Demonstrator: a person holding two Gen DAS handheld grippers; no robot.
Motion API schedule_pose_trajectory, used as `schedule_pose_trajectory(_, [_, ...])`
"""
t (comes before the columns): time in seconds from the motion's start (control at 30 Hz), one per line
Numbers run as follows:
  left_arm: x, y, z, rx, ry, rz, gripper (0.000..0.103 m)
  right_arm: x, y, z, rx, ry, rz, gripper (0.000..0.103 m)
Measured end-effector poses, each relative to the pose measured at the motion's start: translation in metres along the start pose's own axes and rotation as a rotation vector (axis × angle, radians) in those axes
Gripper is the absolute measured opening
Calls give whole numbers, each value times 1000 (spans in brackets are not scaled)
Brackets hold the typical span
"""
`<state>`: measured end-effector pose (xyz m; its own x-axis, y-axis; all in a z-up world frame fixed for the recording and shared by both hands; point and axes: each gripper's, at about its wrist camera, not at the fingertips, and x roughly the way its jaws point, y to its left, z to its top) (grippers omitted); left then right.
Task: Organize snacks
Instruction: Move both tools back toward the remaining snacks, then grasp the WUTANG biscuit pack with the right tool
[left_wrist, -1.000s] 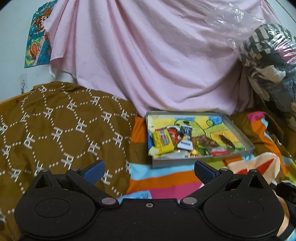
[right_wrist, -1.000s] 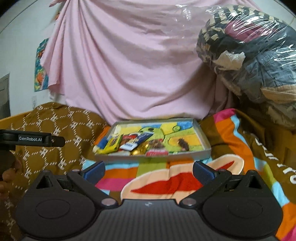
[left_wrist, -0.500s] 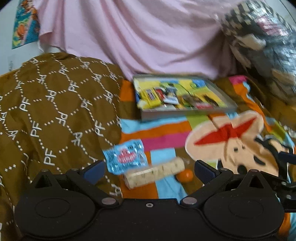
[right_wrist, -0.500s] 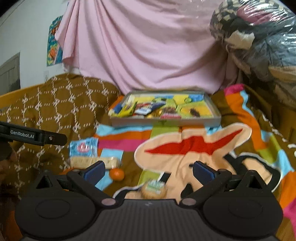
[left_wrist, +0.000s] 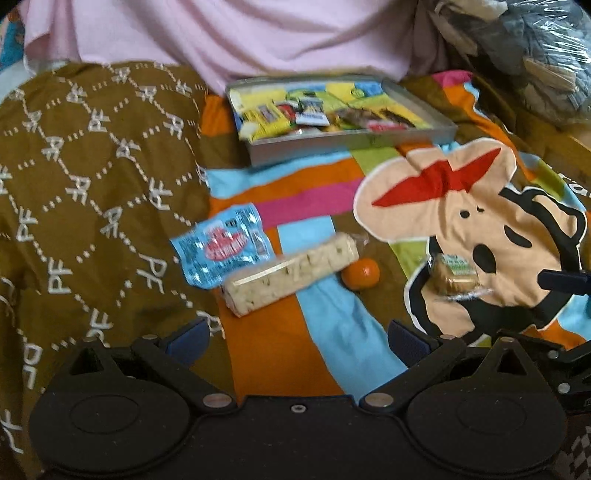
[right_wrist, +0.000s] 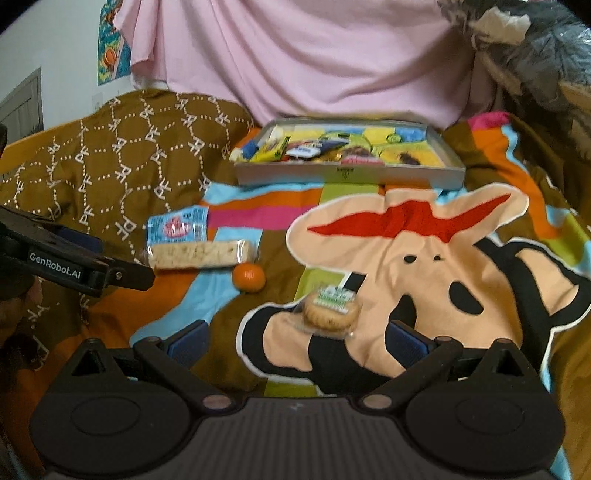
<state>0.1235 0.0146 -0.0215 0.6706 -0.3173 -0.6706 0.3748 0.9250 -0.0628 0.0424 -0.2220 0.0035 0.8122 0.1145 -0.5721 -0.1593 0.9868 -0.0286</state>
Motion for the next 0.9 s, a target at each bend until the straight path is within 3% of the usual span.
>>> schedule_pose_trajectory(0.47, [24, 5, 6, 68, -13, -4, 102, 28, -6, -5, 52, 75, -19, 103])
schedule_pose_trajectory(0.73, [51, 22, 24, 110, -45, -111, 102, 45, -14, 0, 84, 84, -20, 103])
schedule_pose_trajectory(0.9, [66, 34, 34, 117, -6, -181, 102, 59, -20, 6, 87, 96, -32, 103])
